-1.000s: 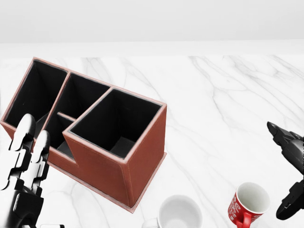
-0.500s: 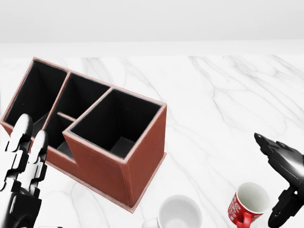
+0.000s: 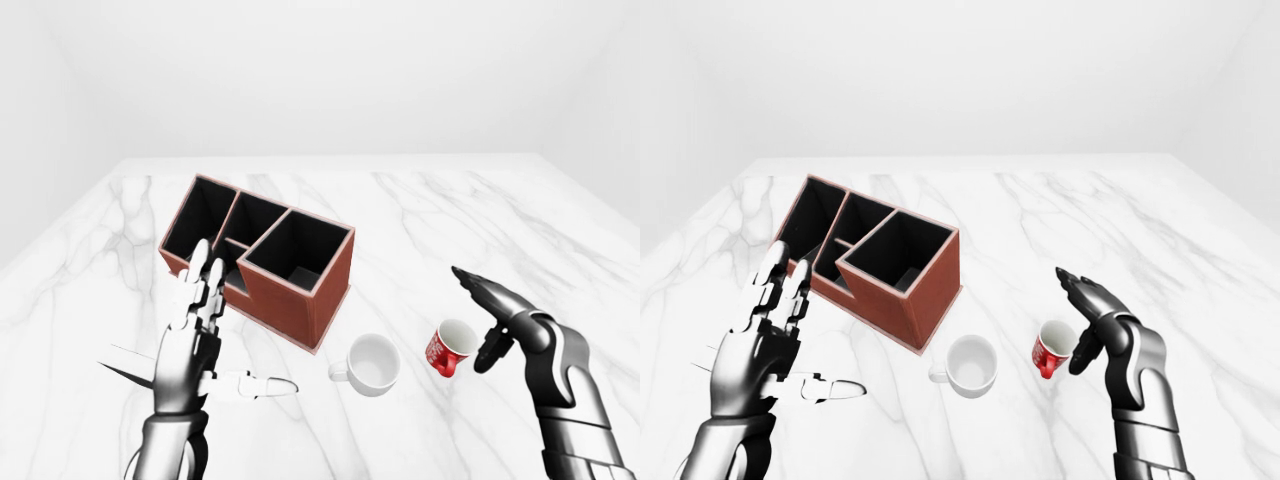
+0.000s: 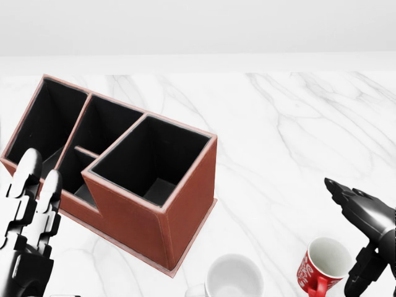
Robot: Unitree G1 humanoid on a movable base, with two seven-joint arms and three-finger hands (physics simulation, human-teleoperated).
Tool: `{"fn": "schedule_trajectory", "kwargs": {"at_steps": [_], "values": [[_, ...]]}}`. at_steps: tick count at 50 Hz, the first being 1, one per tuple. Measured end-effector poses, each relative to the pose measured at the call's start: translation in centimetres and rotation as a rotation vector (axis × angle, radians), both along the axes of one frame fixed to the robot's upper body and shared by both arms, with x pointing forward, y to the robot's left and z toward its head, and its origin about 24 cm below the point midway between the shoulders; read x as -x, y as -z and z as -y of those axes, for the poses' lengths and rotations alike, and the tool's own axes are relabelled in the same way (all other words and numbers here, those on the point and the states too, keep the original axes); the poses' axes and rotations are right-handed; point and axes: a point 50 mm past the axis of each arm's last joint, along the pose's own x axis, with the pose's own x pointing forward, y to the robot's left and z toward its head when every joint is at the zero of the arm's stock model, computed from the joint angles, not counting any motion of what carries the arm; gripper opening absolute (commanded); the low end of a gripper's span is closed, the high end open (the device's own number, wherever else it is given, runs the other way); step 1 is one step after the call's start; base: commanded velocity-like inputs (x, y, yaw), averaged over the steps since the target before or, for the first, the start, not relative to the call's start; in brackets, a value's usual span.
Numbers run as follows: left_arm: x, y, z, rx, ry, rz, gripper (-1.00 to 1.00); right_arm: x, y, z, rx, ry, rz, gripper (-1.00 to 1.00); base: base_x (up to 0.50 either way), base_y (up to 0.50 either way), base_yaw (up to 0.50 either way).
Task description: Pick up the red mug and place it to the right of the caddy.
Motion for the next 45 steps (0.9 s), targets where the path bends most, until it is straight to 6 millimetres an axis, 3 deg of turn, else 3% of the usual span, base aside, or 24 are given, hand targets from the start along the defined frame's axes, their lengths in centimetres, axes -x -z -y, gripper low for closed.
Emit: {"fn": "schedule_trajectory", "kwargs": {"at_steps": [18, 45], "values": [[0.0, 0.0, -0.1, 0.000, -0.001, -0.001, 1.00, -0.7, 0.5, -0.4, -0.004, -0.007, -0.029, 1.00, 0.00, 0.00, 0.00], [0.0, -0.1, -0.1, 0.000, -0.002, 0.001, 1.00, -0.4, 2.9, -0.7, -0.003, -0.021, -0.104, 1.00, 0.00, 0.00, 0.00]]}}
